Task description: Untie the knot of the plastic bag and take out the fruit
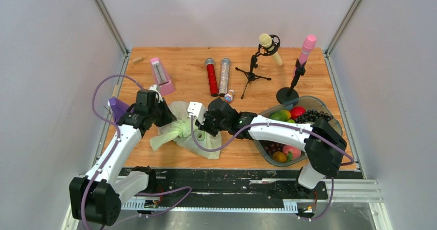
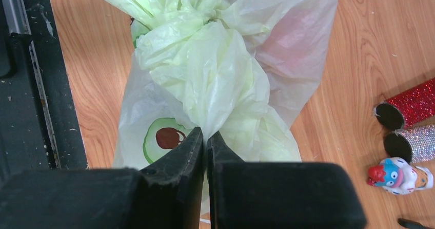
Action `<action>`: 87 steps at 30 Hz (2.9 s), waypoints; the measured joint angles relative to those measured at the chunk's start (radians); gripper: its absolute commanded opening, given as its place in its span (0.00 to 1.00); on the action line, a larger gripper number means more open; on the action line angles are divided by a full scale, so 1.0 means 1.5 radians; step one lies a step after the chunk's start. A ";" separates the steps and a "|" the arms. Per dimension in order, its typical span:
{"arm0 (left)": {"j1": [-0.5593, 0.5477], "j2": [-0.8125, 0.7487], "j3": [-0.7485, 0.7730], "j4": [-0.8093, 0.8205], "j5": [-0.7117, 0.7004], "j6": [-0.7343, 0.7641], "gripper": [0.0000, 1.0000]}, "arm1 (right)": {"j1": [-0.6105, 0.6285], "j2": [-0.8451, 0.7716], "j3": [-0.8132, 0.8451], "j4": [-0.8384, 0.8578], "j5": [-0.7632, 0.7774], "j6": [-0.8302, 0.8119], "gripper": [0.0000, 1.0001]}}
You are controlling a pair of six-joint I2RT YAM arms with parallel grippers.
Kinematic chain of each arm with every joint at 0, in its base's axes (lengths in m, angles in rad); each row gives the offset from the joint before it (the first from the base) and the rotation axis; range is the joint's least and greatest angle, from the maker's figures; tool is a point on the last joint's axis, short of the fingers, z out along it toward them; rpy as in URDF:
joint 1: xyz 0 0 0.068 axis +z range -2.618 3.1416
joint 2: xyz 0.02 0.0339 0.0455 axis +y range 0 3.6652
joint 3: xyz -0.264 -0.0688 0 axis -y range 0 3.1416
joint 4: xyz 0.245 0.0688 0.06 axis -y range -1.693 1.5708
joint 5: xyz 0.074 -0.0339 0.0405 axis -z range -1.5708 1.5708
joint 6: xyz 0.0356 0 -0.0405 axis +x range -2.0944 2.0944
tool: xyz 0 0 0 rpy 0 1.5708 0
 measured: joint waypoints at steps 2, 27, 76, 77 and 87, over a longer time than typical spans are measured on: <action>0.000 0.000 0.000 0.000 -0.002 0.002 0.00 | 0.000 -0.008 -0.009 0.005 0.012 0.005 0.07; 0.105 -0.011 0.022 0.002 -0.016 0.002 0.00 | -0.115 -0.177 -0.207 0.103 0.182 0.243 0.00; 0.067 -0.080 -0.013 0.096 0.123 0.043 0.00 | -0.146 -0.073 0.004 -0.031 -0.105 0.217 0.00; 0.066 -0.080 -0.014 0.093 0.110 0.033 0.00 | -0.146 -0.090 -0.008 -0.028 -0.093 0.220 0.00; 0.065 -0.106 -0.032 0.083 0.042 -0.048 0.00 | -0.148 -0.236 -0.115 0.029 0.106 0.348 0.00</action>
